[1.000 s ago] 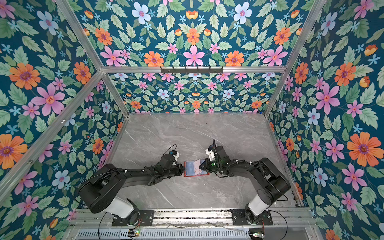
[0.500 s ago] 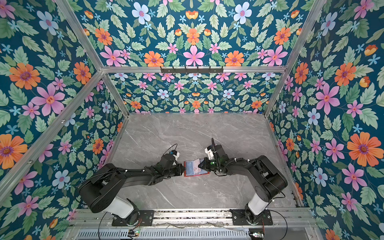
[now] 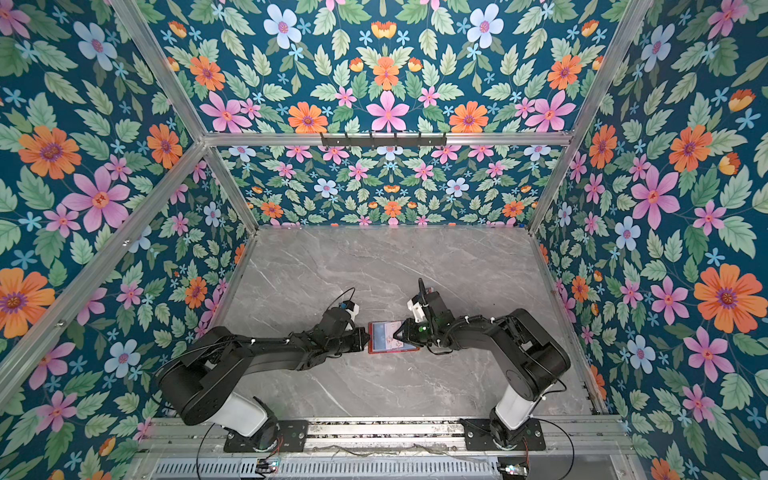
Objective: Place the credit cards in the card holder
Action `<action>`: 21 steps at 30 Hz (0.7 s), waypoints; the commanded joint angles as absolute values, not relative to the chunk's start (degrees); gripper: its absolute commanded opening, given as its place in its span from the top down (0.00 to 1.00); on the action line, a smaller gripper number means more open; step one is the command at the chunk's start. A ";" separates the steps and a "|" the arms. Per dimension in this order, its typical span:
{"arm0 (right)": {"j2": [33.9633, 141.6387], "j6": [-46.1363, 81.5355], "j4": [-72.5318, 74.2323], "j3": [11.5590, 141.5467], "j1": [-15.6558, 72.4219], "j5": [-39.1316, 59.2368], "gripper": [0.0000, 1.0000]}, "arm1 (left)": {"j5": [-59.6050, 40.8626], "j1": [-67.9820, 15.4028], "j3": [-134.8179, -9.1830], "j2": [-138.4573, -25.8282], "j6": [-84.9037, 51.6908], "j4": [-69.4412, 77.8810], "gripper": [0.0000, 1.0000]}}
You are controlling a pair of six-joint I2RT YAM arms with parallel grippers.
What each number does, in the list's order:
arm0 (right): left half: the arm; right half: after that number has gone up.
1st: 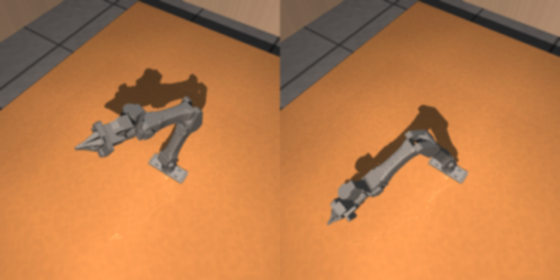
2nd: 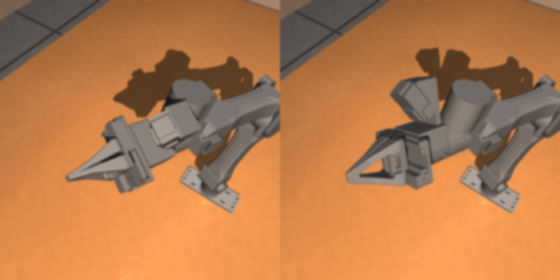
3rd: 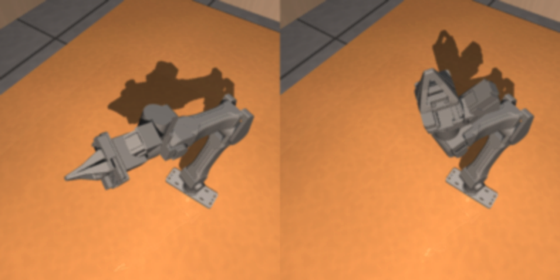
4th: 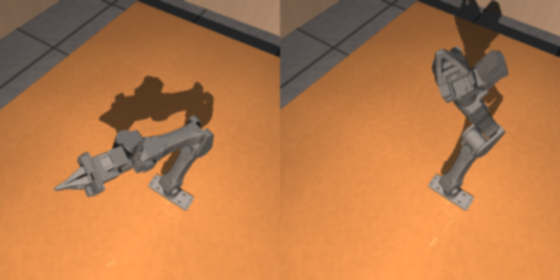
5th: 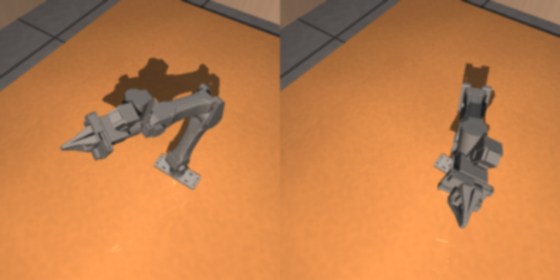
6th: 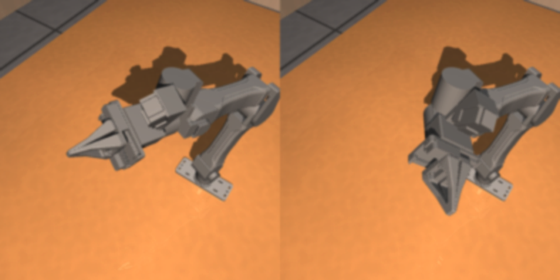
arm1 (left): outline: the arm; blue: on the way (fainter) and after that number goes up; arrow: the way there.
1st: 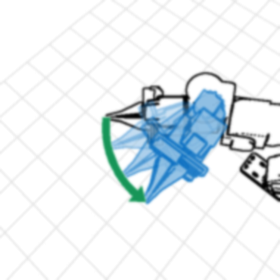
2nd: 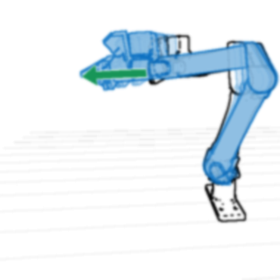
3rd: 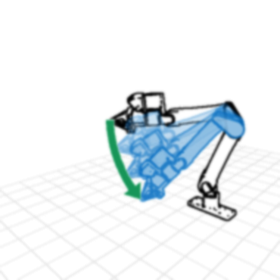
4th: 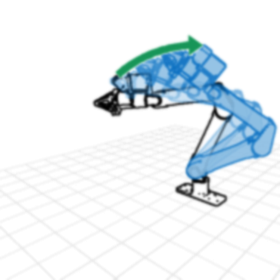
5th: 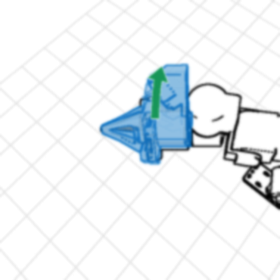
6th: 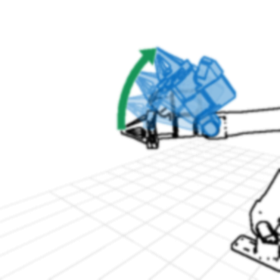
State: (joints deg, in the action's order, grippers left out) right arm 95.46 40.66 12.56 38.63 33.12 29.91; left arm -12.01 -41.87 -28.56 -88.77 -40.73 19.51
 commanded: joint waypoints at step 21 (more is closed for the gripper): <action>93.85 34.35 -16.14 50.79 40.34 4.27 0.76 | -12.31 -41.84 -28.65 -89.55 -40.59 15.02 1.00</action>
